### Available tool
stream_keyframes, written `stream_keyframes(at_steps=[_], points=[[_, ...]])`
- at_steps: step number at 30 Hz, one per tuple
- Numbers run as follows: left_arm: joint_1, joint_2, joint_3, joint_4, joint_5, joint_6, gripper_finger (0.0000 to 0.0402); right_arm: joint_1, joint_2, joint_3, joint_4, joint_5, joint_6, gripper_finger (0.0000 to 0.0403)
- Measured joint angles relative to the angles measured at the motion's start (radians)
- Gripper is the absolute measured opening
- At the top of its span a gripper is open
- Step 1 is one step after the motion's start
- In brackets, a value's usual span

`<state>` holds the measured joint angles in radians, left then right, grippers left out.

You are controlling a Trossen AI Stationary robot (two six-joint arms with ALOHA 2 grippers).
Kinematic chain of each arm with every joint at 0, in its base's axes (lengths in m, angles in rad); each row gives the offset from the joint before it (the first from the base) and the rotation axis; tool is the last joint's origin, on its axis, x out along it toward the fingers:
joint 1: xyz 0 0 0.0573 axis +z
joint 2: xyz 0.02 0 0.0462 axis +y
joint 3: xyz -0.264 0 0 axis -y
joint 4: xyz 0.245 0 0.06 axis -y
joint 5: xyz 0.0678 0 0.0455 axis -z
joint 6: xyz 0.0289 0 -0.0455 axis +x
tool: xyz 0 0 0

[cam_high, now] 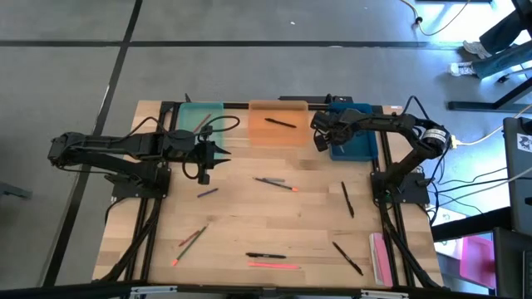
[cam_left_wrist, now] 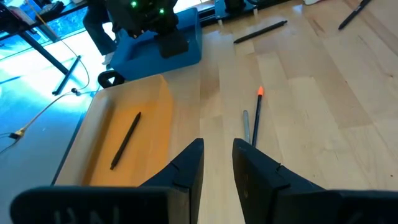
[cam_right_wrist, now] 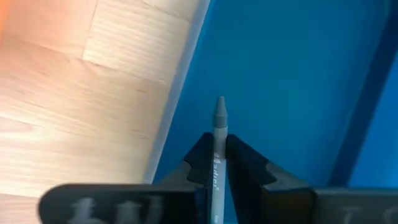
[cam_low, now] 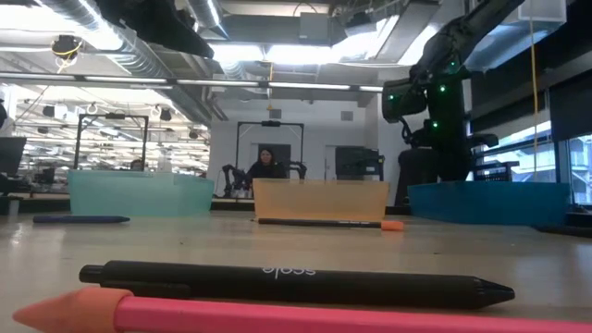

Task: Sort crayons/erasers/pens/pencils in bins
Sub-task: Put the gray crayon into the blue bin, then put the blue crayon into the blue bin

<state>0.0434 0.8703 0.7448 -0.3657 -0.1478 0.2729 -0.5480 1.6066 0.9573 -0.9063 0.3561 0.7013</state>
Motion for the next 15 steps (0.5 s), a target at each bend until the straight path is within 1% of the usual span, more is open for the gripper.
stream_keyframes(at_steps=[8, 15], points=[[0.000, 0.000, 0.000, -0.001, 0.000, 0.000, 0.0078, 0.000, 0.000, 0.000, 0.009, 0.000, 0.002, 0.0044], [0.000, 0.000, 0.000, -0.001, 0.000, 0.000, 0.0078, 0.000, 0.000, 0.000, 0.009, 0.000, 0.024, 0.0080]])
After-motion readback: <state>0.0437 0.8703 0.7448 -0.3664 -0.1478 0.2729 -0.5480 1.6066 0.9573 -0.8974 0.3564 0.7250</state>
